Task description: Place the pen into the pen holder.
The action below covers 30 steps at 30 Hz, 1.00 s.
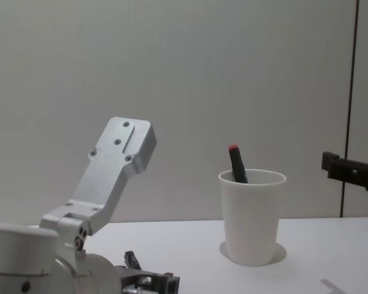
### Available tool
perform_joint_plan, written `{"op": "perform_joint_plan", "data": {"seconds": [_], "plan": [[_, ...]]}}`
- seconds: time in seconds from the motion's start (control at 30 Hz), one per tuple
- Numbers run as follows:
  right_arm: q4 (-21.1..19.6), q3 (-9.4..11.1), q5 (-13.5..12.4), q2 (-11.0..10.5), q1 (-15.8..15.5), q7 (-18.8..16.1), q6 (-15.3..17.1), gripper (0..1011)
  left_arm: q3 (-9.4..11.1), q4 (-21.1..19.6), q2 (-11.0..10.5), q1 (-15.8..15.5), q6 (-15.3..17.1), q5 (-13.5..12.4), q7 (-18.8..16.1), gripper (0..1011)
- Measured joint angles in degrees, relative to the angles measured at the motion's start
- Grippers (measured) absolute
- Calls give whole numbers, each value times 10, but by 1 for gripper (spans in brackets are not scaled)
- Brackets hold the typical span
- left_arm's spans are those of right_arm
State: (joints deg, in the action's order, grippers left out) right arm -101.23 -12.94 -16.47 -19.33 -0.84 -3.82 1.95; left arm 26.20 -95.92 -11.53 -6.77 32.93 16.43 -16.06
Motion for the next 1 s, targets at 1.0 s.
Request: {"op": "perform_joint_plan", "data": {"seconds": [1.0], "plan": [[0,0,0,0,0,0,0,1001,-4,1,0,1,-7,-5,17,378]]}}
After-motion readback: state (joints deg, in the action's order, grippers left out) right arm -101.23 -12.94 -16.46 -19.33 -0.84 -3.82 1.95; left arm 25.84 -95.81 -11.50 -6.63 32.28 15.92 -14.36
